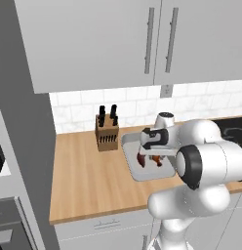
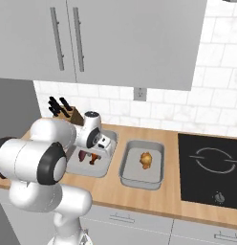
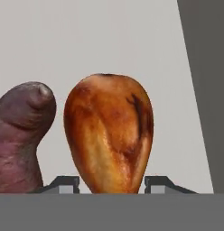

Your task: Place one potato and one chicken drumstick in each tupperware on the nearby counter, to pack two identical lunches.

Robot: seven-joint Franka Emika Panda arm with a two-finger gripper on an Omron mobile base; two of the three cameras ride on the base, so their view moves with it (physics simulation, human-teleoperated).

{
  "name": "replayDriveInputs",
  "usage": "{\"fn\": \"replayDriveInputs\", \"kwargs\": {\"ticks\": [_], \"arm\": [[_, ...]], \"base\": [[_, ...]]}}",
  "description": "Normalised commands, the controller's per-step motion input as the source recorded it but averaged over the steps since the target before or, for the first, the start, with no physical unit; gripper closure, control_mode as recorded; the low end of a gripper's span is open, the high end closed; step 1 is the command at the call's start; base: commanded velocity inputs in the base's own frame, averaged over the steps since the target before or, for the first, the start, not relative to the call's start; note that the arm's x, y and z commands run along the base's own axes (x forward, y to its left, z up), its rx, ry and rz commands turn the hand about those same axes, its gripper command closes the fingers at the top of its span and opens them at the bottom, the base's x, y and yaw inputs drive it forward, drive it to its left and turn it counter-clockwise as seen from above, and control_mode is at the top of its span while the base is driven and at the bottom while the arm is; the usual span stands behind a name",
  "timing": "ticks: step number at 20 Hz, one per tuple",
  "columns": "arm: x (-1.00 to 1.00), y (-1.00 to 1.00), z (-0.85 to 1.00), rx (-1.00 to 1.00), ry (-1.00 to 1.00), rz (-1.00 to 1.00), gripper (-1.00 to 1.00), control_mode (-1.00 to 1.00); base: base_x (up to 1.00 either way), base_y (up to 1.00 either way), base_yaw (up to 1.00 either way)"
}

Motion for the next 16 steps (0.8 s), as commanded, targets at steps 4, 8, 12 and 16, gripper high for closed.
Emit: {"fn": "replayDriveInputs", "kwargs": {"ticks": [4, 8, 12, 16], "arm": [[-0.1, 0.0, 0.08, 0.0, 0.0, 0.0, -1.0, -1.0], [-0.59, 0.02, 0.54, 0.0, -0.13, 0.0, -1.0, -1.0], [-0.77, 0.07, 0.96, 0.0, -0.12, 0.0, -1.0, -1.0], [-0.92, 0.0, 1.0, 0.0, -0.12, 0.0, -1.0, -1.0]], "base": [[0.0, 0.0, 0.0], [0.0, 0.0, 0.0], [0.0, 0.0, 0.0], [0.0, 0.0, 0.0]]}}
